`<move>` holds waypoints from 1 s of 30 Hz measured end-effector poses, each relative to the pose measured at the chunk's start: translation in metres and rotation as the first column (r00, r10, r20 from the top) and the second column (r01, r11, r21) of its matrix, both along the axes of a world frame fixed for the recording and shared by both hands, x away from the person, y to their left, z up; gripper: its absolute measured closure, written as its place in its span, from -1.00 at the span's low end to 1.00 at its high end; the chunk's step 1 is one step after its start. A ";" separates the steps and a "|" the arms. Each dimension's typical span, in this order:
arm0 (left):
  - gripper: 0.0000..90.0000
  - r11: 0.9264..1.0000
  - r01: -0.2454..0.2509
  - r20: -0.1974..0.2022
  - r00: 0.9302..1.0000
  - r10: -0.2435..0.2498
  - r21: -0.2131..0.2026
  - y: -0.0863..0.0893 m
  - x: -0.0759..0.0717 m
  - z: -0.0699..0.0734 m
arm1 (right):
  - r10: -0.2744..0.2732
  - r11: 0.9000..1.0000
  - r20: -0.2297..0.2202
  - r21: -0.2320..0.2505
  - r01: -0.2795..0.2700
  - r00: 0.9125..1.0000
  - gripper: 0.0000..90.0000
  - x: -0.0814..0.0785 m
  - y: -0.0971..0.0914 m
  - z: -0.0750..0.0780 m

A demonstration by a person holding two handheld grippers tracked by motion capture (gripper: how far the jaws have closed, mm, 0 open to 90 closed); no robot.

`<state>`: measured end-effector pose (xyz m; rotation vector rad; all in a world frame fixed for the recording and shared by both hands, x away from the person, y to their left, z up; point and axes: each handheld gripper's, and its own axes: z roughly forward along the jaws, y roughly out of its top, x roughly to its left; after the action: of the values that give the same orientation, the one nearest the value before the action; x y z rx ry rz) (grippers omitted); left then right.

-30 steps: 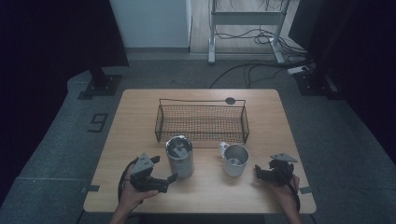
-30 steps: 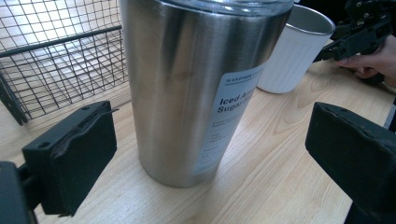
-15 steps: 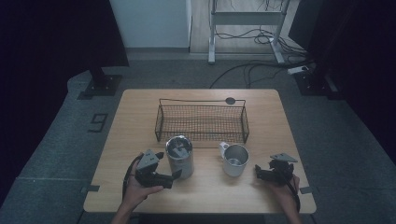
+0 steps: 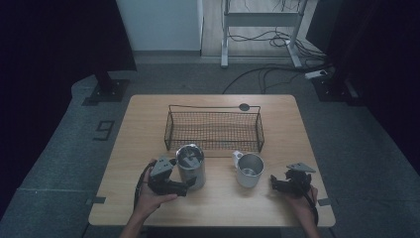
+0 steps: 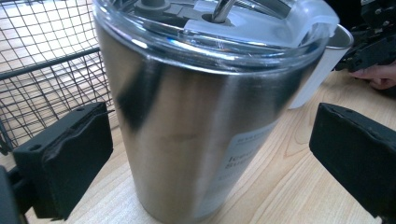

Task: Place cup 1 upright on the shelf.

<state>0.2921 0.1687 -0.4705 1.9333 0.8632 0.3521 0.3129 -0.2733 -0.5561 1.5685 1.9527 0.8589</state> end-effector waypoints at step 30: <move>-1.00 0.999 -0.032 0.027 0.999 0.031 0.031 -0.025 0.025 -0.009 | 0.000 1.000 0.002 0.000 0.000 1.000 -0.82 0.000 0.000 0.000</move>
<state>0.3176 0.1434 -0.4798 1.9410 0.8761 0.4118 0.3126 -0.2734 -0.5560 1.5661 1.9515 0.8600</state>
